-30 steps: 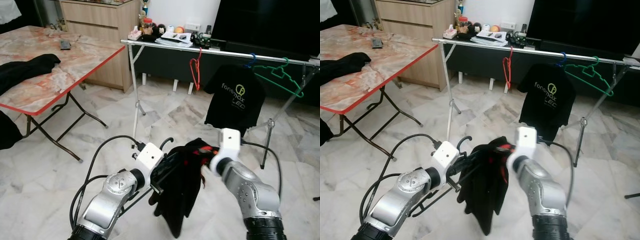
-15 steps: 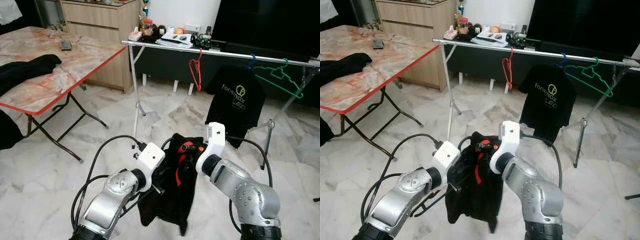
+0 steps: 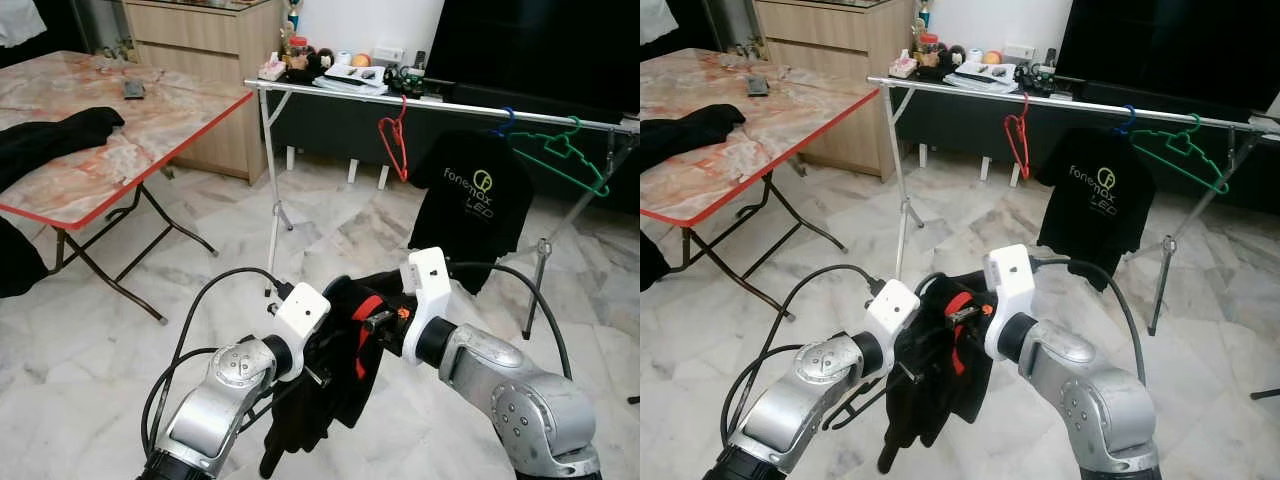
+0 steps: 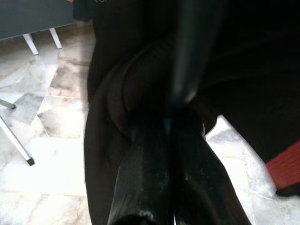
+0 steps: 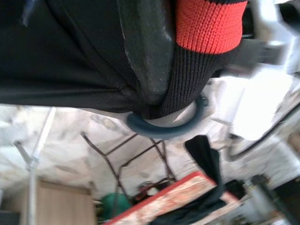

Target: Hang hanger

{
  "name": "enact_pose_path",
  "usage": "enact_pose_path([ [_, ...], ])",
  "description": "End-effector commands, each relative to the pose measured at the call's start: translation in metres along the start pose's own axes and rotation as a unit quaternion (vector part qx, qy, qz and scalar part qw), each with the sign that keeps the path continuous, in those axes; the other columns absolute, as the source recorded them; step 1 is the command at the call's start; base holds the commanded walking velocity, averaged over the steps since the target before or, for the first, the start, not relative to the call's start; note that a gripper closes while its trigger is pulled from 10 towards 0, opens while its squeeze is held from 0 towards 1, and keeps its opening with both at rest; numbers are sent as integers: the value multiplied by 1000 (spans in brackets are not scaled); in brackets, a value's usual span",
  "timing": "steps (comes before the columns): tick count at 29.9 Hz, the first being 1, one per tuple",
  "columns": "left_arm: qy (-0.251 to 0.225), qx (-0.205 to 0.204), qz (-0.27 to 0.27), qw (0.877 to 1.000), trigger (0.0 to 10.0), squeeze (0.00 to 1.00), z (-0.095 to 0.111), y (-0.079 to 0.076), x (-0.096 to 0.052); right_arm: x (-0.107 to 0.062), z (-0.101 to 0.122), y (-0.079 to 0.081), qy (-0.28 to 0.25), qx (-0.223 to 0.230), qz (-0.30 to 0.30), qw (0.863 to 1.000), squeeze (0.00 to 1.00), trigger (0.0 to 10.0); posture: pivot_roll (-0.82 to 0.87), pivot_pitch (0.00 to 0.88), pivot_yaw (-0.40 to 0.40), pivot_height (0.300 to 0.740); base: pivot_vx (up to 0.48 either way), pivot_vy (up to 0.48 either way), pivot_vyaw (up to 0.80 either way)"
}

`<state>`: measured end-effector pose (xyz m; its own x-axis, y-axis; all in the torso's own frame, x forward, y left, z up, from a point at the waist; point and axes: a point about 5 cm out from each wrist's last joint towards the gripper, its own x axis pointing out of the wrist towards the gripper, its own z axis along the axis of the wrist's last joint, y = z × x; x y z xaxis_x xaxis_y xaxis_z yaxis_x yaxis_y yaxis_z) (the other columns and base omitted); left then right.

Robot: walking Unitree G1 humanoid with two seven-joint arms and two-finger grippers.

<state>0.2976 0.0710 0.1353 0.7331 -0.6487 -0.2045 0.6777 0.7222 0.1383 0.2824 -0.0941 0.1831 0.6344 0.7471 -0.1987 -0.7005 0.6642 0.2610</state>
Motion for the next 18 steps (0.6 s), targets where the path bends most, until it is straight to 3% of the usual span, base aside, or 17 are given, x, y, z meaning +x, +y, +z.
enact_pose_path([
  [1,1,-4,-11,1000,10000,0,0,-3,2,-3,11,9,-26,-39,32,998,0,10000,100,59,-75,740,0,0,0],
  [6,1,-4,-11,1000,10000,0,0,-4,2,-8,14,5,-37,-55,39,997,0,10000,98,60,-75,740,0,0,0],
  [11,-1,-4,-14,1000,10000,0,0,-4,1,-16,4,-20,-17,-64,-6,998,0,10000,95,62,-74,740,0,0,0],
  [14,-1,-4,-14,1000,10000,0,0,-5,1,-17,4,-23,-17,-60,-9,998,0,10000,93,62,-74,740,0,0,0],
  [15,-2,-4,-16,1000,10000,0,0,-5,1,-21,-3,-16,-5,-77,43,996,0,10000,95,62,-74,740,0,0,0],
  [18,-4,-3,-17,1000,10000,0,1,-5,1,-23,-8,-15,8,-93,54,994,0,10000,96,62,-75,740,0,0,0],
])
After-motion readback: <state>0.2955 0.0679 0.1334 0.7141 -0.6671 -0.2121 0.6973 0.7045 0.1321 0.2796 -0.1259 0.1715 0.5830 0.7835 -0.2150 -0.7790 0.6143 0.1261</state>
